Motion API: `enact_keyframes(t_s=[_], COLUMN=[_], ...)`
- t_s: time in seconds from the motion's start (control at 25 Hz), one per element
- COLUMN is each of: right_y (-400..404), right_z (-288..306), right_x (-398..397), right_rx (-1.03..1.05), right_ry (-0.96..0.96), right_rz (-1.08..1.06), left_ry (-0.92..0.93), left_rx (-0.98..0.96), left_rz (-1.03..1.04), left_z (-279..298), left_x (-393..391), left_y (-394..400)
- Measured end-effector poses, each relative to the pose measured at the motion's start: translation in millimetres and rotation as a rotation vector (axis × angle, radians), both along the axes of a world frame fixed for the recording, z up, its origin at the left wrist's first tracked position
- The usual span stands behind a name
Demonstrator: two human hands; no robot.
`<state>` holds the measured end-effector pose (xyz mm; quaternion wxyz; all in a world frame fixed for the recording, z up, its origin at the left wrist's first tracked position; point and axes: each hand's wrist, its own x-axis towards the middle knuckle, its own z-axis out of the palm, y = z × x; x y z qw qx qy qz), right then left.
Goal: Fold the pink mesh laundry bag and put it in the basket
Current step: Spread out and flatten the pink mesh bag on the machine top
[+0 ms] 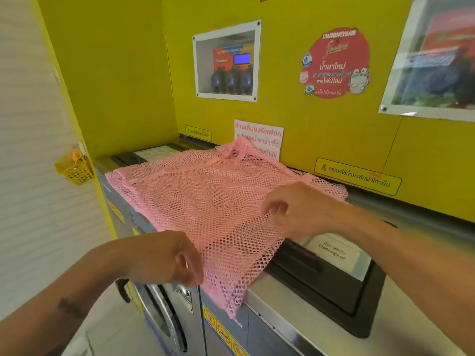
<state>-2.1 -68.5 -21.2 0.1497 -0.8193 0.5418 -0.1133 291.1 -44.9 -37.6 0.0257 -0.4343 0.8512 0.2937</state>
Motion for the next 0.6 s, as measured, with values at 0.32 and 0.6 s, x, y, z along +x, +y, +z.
enact_keyframes(t_s=[0.32,0.6], right_y=[-61.5,-90.3], right_z=[-31.0,-18.8], right_x=[-80.6,-100.5], right_rx=[-0.079,-0.259], right_ry=[0.364,0.573], right_rz=[-0.526,-0.634], left_ry=[0.038,-0.089], left_rx=[-0.276,-0.425], left_rz=[0.046,-0.005], left_z=[-22.1,-42.6], left_x=[-110.4,-103.0], left_y=[4.9,-13.2])
